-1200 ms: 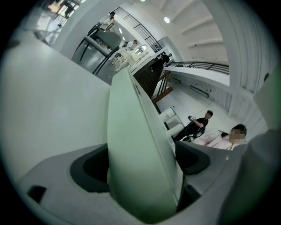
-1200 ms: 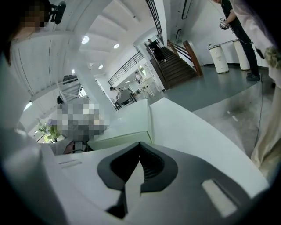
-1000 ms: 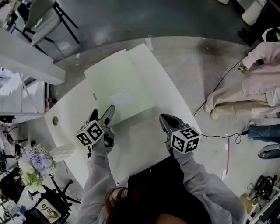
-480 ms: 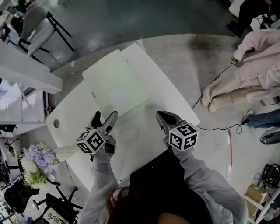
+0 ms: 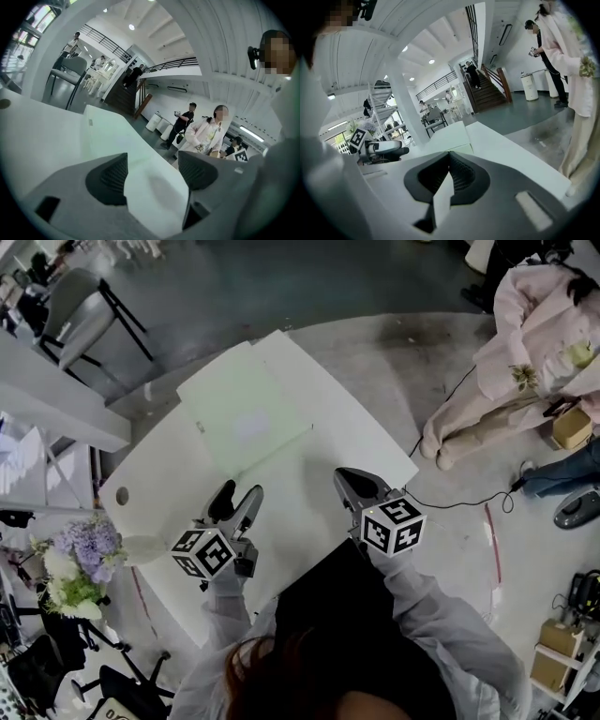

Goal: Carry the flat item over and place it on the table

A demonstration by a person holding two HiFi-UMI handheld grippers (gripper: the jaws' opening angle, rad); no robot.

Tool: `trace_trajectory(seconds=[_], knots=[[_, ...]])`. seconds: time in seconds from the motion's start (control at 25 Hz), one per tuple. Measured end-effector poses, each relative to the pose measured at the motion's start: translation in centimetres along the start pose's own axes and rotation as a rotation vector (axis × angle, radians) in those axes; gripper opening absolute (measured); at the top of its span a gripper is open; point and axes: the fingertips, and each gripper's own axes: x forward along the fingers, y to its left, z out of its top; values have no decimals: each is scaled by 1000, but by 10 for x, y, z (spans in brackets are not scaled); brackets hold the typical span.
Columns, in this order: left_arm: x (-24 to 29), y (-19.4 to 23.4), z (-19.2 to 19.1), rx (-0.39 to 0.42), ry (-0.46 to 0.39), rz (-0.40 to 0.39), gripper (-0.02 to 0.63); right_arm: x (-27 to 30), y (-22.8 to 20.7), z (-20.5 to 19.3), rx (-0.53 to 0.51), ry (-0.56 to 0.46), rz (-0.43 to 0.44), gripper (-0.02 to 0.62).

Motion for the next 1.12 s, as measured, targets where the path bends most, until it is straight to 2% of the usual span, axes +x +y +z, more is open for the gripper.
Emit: trace_trajectory(seconds=[0.32, 0.56, 0.84, 1.12], knots=[[-35, -35, -23, 48, -1, -61, 202, -46, 26, -8, -32, -61, -21, 12], [-60, -51, -40, 71, -15, -75, 122, -71, 39, -11, -79, -100, -29, 12], [-72, -54, -54, 215, -21, -28, -2, -91, 44, -24, -109, -113, -42, 12], [-66, -54, -62, 227, 3, -30, -2, -95, 47, -32, -176, -66, -50, 11]])
